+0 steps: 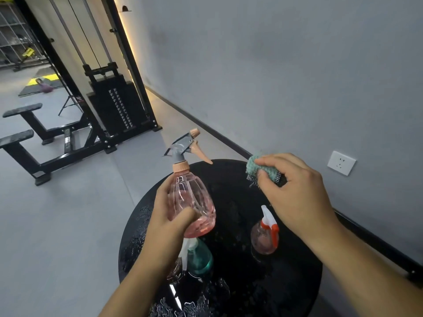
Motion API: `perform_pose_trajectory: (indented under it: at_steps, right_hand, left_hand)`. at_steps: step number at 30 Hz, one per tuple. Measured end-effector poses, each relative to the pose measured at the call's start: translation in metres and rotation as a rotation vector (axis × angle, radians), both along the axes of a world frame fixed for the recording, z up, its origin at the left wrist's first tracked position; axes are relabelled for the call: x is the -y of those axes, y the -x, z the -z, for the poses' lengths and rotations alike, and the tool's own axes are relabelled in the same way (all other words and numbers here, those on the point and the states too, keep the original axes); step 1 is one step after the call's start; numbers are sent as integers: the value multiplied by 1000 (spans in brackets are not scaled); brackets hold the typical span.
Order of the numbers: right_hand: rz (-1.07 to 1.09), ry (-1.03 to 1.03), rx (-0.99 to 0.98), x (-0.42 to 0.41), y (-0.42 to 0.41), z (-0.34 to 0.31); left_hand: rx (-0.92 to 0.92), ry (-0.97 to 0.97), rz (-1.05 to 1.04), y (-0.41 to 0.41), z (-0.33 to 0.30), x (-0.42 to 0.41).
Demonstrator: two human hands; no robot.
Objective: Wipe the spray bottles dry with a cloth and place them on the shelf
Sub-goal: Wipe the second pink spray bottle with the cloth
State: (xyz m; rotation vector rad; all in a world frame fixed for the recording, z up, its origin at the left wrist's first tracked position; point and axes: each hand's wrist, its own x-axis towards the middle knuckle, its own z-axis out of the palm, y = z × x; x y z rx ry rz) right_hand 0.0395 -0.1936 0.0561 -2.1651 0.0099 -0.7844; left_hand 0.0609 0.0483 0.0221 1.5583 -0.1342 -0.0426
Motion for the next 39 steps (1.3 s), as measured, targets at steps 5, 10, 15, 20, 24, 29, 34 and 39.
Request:
perform_pose_trajectory:
  at_steps: [5, 10, 15, 20, 24, 29, 34, 39]
  right_hand:
    - [-27, -1, -15, -3, 0, 2]
    - [-36, 2, -13, -3, -1, 4]
    - [-51, -6, -6, -3, 0, 4]
    - [-46, -13, 9, -2, 0, 2]
    - [-49, -17, 6, -2, 0, 2]
    - [-49, -11, -1, -2, 0, 3]
    - [-49, -20, 1, -3, 1, 2]
    - [-53, -22, -5, -3, 1, 2]
  left_hand:
    - [-189, 261, 49, 0, -1, 5]
    - [-218, 223, 53, 2, -1, 7]
    - [-208, 220, 140, 2, -3, 6]
    - [-260, 318, 138, 5, -6, 7]
    - [-263, 338, 100, 4, -9, 7]
    - [-344, 424, 118, 4, -7, 3]
    - [-324, 311, 152, 3, -6, 2]
    - [-307, 284, 170, 4, -5, 6]
